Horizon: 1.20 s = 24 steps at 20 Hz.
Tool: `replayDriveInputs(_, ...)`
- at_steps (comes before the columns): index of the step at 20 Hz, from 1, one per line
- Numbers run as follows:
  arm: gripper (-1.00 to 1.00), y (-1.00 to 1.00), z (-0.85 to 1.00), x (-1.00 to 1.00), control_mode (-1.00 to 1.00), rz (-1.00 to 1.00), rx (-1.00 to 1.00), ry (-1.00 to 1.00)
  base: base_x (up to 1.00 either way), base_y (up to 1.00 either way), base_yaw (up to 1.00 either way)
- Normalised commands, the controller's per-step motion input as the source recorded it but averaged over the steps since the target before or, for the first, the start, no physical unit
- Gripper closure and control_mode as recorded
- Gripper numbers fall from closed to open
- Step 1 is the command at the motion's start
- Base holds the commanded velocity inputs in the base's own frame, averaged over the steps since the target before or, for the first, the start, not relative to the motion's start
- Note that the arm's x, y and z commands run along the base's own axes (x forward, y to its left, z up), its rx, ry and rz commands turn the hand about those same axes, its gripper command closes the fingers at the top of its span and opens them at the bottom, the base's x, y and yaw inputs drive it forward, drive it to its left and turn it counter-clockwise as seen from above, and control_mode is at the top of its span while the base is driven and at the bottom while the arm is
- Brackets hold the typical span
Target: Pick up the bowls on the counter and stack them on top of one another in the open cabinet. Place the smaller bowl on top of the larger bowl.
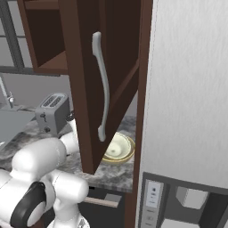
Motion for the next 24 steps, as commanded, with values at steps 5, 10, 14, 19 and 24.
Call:
replayDriveInputs(5, -1.00, 0.00, 0.33, -0.17, -1.00, -0.02, 0.04, 0.01, 0.00, 0.00, 0.00)
replayDriveInputs(10, -1.00, 0.00, 0.36, -0.36, -1.00, -0.01, 0.09, 0.04, 0.00, 0.00, 0.00)
replayDriveInputs(14, -1.00, 0.01, 0.40, -0.46, -1.00, 0.00, 0.08, 0.04, 0.00, 0.00, 0.00)
replayDriveInputs(19, -1.00, 0.07, 0.24, -0.54, -1.00, 0.00, 0.02, 0.02, 0.00, 0.00, 0.00)
replayDriveInputs(24, -1.00, 0.17, -0.02, -0.46, -1.00, 0.02, 0.00, 0.05, 0.00, 0.00, 0.00)
